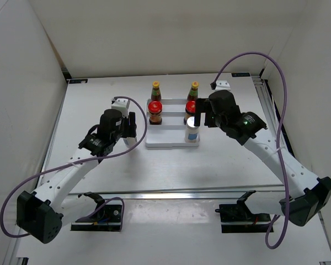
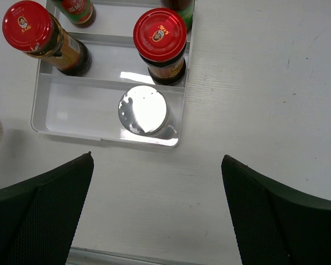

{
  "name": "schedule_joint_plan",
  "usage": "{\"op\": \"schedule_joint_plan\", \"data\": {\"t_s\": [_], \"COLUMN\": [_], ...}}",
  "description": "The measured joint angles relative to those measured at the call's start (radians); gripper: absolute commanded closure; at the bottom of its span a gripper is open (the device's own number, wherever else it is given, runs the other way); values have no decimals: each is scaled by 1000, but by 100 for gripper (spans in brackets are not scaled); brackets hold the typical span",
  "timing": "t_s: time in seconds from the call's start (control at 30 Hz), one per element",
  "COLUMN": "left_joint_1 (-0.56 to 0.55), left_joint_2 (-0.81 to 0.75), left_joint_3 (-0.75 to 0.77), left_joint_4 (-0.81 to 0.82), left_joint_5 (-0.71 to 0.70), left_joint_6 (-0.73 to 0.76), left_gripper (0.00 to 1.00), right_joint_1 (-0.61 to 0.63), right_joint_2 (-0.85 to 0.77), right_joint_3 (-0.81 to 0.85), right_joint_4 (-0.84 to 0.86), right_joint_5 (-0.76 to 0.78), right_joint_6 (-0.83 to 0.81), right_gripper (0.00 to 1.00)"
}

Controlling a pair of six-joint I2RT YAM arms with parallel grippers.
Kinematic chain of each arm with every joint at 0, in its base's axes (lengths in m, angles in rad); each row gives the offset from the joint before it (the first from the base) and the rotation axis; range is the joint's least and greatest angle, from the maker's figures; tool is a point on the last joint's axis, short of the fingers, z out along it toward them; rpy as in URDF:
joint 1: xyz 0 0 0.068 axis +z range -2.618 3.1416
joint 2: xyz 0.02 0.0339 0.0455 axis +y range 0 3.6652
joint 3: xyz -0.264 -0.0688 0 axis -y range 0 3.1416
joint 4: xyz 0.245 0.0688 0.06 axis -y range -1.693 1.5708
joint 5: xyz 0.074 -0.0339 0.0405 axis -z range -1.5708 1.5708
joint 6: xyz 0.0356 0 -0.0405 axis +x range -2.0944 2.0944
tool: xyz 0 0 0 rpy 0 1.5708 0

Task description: Organize the condiment bottles

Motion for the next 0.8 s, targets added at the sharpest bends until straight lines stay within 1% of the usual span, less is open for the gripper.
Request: {"op": "schedule_joint_plan", "data": {"t_s": [0.17,0.33,0.43,0.57,0.8], "left_joint_1": [-38,-85,-113,-142,-148], "left_joint_2": [27,148,247,371,466], "left_joint_3": [117,207,220,220,220], "left_joint_4": [16,94,142,150,214], "left_joint_5": [3,19,35,43,61], "left_joint_6": [-15,-21,-17,14,72], "left_gripper": [89,89,89,89,89], "right_joint_1": [0,0,-4,-8,-8], "right_joint_2": [-6,-19,-35,-76,-132], "right_joint_3": [0,-1,-2,-14,-34], "right_joint_4": [-4,-16,-23,-24,-62], "right_joint_5": [4,14,19,29,53], "right_joint_6": [0,-2,-3,-8,-19], "right_gripper": [0,0,0,0,0]}}
